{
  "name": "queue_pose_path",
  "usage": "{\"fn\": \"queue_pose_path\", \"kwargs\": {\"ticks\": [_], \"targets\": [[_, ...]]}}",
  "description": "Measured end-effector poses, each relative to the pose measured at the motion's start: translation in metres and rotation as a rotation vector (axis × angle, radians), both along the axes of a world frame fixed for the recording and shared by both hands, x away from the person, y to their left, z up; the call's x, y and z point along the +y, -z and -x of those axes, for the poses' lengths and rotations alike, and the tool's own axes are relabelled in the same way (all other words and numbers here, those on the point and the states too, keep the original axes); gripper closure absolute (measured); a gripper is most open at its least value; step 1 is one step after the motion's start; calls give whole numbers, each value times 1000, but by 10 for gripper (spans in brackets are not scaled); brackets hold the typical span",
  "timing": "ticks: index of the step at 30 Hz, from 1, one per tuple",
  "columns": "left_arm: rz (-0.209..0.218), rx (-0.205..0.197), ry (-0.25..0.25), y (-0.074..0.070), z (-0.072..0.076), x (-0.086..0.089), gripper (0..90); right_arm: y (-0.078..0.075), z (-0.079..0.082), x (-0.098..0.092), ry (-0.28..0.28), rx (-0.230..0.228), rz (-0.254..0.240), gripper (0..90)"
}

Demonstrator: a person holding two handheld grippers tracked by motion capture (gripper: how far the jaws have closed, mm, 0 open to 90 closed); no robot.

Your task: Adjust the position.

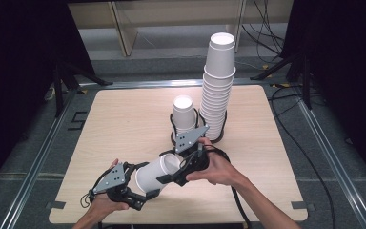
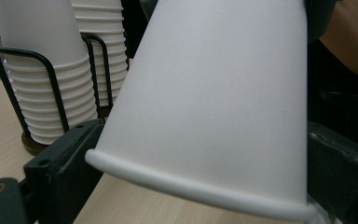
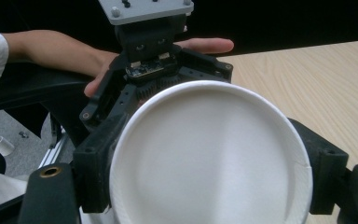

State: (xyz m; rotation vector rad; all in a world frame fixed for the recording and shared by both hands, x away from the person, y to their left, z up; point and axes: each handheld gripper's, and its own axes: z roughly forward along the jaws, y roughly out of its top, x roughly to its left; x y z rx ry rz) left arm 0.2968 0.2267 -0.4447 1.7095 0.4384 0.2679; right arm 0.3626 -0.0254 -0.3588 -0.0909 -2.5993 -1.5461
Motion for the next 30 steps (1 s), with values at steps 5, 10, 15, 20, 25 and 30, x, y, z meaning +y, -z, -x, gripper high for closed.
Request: {"fn": "queue_pose_path", "kwargs": {"ticks": [5, 10, 15, 20, 25, 30], "targets": [[15, -15, 13, 0, 0, -1, 73, 0, 0, 0, -3, 4, -6, 243], [-21, -4, 8, -2, 1, 1, 101, 1, -1, -1, -5, 9, -11, 247], [-44, -14, 21, -5, 1, 3, 128, 1, -2, -3, -9, 22, -13, 248], [-73, -14, 29, -7, 1, 4, 147, 2, -2, -2, -5, 29, -15, 245], [-90, -20, 30, -10, 1, 7, 158, 3, -4, -2, -6, 46, -21, 243], [-116, -20, 29, -11, 0, 7, 161, 3, -6, -3, 4, 66, -42, 193]]}}
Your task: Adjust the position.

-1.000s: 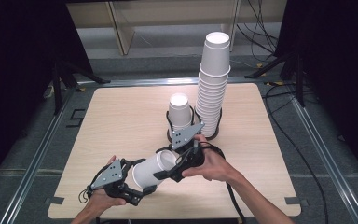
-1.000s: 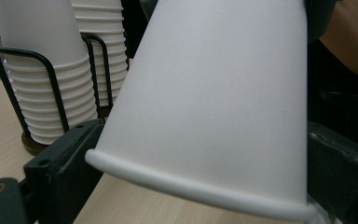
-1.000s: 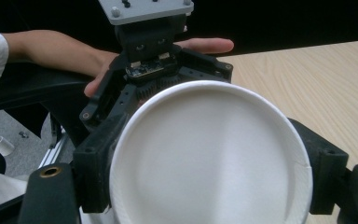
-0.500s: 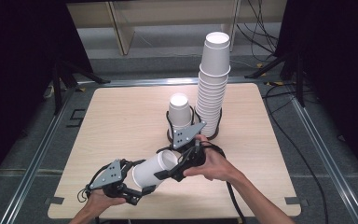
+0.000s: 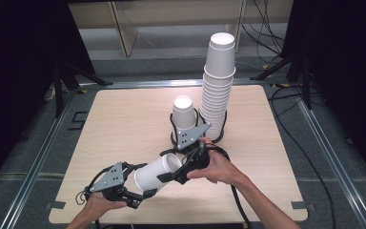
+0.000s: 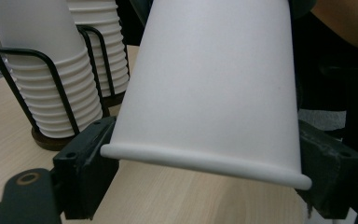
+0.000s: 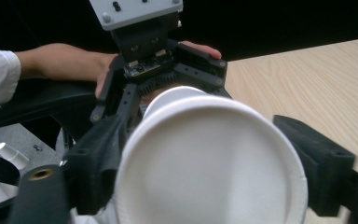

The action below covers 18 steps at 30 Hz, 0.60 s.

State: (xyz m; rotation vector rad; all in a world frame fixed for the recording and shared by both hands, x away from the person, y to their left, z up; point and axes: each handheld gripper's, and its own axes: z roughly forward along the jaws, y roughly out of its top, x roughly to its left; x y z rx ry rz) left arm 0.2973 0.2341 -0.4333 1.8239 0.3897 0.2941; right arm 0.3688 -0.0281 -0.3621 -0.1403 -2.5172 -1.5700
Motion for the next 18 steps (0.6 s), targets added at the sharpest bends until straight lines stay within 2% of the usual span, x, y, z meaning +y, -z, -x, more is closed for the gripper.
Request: {"fn": "queue_pose_path", "kwargs": {"ticks": [1, 2, 4, 5, 8, 9, 11, 12, 14, 15, 16, 18], "targets": [[-7, 1, 0, 0, 0, 0, 163, -1, -1, -1, 3, 3, 4, 151], [-16, 7, 1, 0, 0, 0, 164, -1, -1, -2, 10, -4, 0, 155], [-49, -4, 9, -1, -1, 0, 164, -4, -1, -5, 9, -1, 14, 154], [-86, 0, 7, -2, -1, 0, 163, -6, 0, -6, 12, -11, 17, 154], [-151, 1, 14, -5, -1, -1, 164, -10, 2, -9, 28, -77, 70, 154], [-173, 3, 15, -7, -1, -2, 163, -12, 6, -10, 36, -50, 100, 154], [-223, -3, 11, -9, -1, -4, 164, -14, 7, -9, 16, -123, 132, 156], [-231, 0, 8, -10, -1, -4, 164, -15, 8, -9, 11, -143, 156, 155], [-268, 2, 18, -13, -2, -4, 166, -17, 11, -7, -1, -172, 193, 156], [-293, 0, 17, -14, -2, -3, 167, -17, 12, -6, -9, -172, 220, 156], [-306, 9, 16, -15, -2, -3, 168, -17, 13, -5, -12, -199, 240, 157], [-346, 1, 13, -18, -2, -3, 169, -18, 15, -2, -17, -225, 274, 157]]}}
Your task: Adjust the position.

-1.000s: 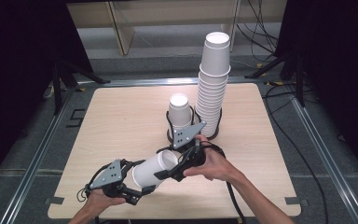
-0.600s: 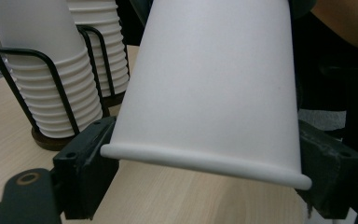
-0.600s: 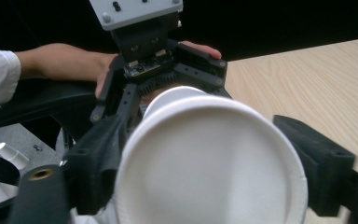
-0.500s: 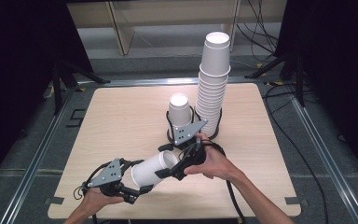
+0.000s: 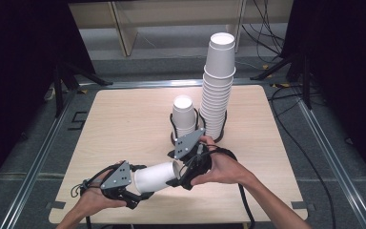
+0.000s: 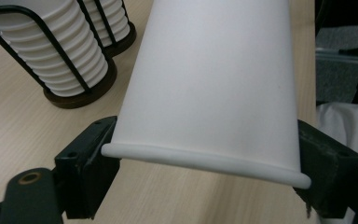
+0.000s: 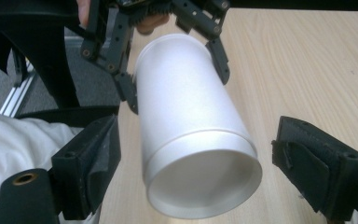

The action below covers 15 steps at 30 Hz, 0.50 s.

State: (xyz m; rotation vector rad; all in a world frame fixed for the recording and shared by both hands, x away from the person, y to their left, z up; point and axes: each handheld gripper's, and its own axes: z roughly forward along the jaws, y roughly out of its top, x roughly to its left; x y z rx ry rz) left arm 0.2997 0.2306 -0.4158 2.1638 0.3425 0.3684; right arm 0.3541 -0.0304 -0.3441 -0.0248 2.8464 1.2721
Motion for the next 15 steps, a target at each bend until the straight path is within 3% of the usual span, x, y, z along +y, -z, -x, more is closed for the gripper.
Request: {"fn": "queue_pose_path", "kwargs": {"ticks": [4, 5, 7, 8, 9, 14, 15], "targets": [[-81, 24, 22, -8, -2, -1, 169, 0, 2, 5, -9, -18, 50, 158], [-81, 33, 21, -9, -2, -3, 169, 0, 2, 6, -14, -21, 60, 157], [-122, 36, 36, -13, -2, -4, 169, 2, 3, 9, -24, -19, 77, 158], [-118, 46, 32, -14, -1, -5, 169, 3, 4, 10, -17, -7, 93, 158], [-146, 34, 46, -17, -2, -6, 169, 5, 3, 11, -26, -20, 97, 158], [-157, 45, 52, -23, 0, -9, 168, 10, 5, 19, -77, -34, 117, 158], [-169, 49, 50, -24, 0, -10, 168, 10, 5, 21, -84, -57, 124, 159]]}}
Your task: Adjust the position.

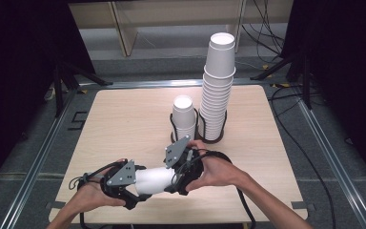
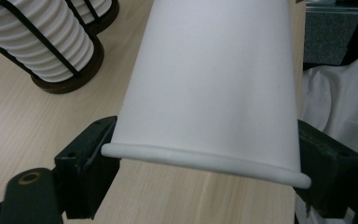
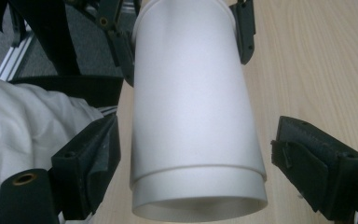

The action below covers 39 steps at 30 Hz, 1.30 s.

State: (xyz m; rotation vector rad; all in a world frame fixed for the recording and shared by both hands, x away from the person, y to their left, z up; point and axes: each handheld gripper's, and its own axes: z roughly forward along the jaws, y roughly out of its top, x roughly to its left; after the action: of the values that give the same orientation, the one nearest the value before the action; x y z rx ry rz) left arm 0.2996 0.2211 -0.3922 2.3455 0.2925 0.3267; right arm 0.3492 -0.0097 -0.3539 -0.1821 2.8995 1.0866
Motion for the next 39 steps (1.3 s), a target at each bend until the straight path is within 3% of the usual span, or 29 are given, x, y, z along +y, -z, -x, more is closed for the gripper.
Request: {"fn": "queue_pose_path", "kwargs": {"ticks": [3, 4, 5, 6, 10, 12, 17, 19, 22, 23, 28, 30, 32, 37, 39], "targets": [[-22, 9, 7, -2, 0, -1, 168, 4, 2, 4, -1, 11, 34, 159], [-23, 13, 9, -2, -1, -2, 169, 5, 5, 5, 28, 33, 53, 159], [-26, 17, 11, -2, -1, -3, 168, 7, 2, 8, -13, 7, 49, 160], [-37, 22, 14, -3, -1, -3, 168, 8, 2, 9, -10, -7, 56, 161], [-50, 28, 28, -4, -1, -6, 167, 12, 5, 16, -26, 2, 89, 163], [-51, 23, 34, -5, -1, -8, 166, 13, 5, 19, -34, -21, 99, 169], [-53, 29, 34, -6, -1, -8, 165, 16, 7, 24, -39, -25, 132, 176], [-49, 31, 34, -5, -1, -8, 165, 18, 6, 26, -63, -51, 148, 182], [-42, 33, 40, -4, -1, -8, 164, 19, 7, 28, -60, -48, 166, 189], [-40, 37, 42, -4, 0, -8, 164, 20, 7, 28, -58, -36, 168, 193], [-32, 40, 42, -3, 1, -8, 163, 23, 5, 29, -94, -73, 163, 207], [-30, 35, 40, -3, 1, -8, 164, 23, 7, 28, -76, -53, 174, 217], [-23, 38, 42, -3, 1, -8, 164, 23, 6, 28, -91, -76, 165, 223], [-17, 41, 43, -3, 1, -8, 166, 23, 9, 27, -81, -76, 182, 238], [-8, 41, 39, -3, 0, -7, 165, 24, 7, 27, -93, -106, 176, 245]]}}
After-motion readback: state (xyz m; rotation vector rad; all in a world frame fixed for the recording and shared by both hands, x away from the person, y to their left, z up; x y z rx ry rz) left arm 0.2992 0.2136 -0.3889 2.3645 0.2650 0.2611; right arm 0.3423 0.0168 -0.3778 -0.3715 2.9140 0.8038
